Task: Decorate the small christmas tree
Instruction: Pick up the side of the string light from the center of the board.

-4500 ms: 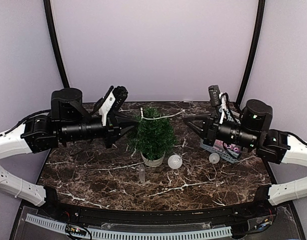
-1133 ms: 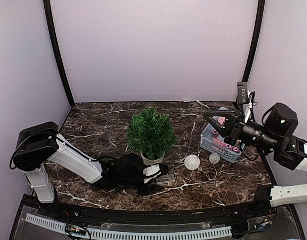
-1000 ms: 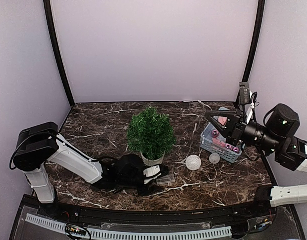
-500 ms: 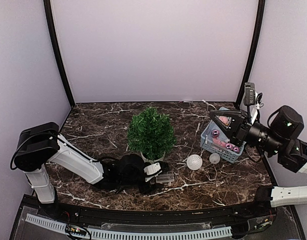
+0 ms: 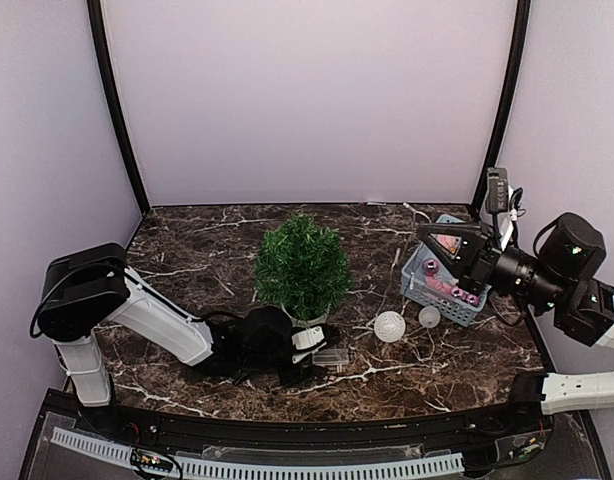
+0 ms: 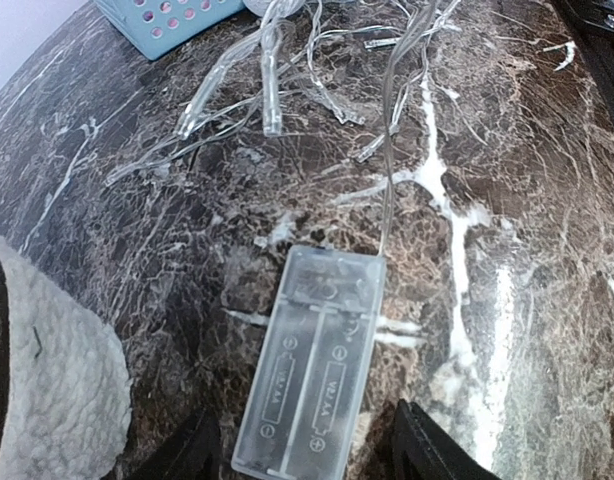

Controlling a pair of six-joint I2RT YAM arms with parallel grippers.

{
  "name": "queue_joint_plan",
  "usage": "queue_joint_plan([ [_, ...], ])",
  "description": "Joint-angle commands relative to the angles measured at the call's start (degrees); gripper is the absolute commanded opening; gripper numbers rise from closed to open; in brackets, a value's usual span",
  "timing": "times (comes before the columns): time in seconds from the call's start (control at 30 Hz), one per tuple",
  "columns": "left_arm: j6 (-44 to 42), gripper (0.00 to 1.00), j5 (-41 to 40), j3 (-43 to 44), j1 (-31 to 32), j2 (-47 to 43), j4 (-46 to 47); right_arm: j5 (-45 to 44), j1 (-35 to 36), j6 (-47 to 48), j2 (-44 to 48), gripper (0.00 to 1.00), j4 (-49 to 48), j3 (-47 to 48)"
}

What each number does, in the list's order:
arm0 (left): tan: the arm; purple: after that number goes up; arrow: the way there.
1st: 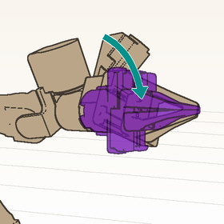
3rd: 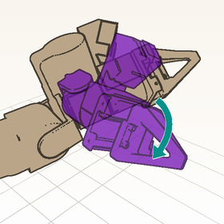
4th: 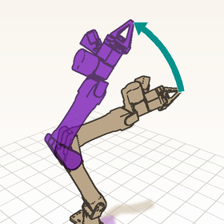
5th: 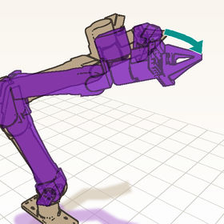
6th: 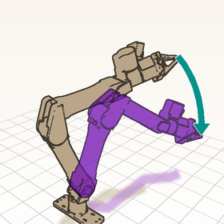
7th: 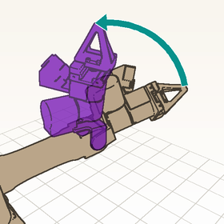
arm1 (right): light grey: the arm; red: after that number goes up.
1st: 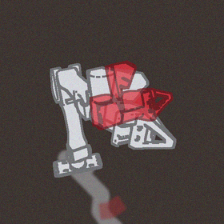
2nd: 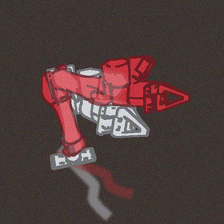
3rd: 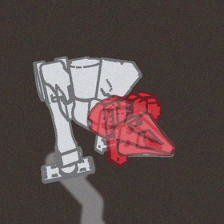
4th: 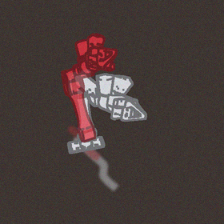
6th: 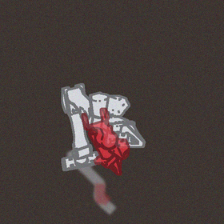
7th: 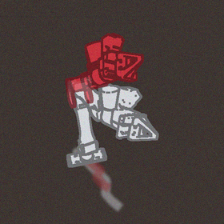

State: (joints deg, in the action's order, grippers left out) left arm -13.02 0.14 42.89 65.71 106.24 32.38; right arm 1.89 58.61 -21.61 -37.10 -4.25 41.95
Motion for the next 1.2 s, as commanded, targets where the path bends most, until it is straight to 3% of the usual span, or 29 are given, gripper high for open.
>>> queue_joint_plan([
  [0.0, -0.8, 0.58, 3.7, 2.1, -0.2, 1.1, -2.6, 0.2, 0.2, -0.6, 0.8, 0.0, -2.9, -0.6],
  [0.33, 0.4, 0.42, 4.8, 0.8, 0.0, -0.9, -3.7, 0.1, 0.2, -0.8, 1.0, 0.0, -3.0, -1.0],
  [0.63, 2.9, 0.28, -2.2, -2.0, 1.7, -3.6, 1.0, 0.2, 0.2, -1.0, 1.0, 0.0, -3.6, -1.0],
  [0.9, 1.6, 0.28, -12.2, -9.0, 2.3, -15.9, 3.7, 1.8, 0.2, -0.1, -1.8, 0.0, -3.7, 0.8],
  [1.17, -5.2, 0.29, -16.2, -8.9, 1.6, -17.3, 2.8, 5.1, 0.2, 0.4, -7.0, 0.0, -7.9, 2.4],
])
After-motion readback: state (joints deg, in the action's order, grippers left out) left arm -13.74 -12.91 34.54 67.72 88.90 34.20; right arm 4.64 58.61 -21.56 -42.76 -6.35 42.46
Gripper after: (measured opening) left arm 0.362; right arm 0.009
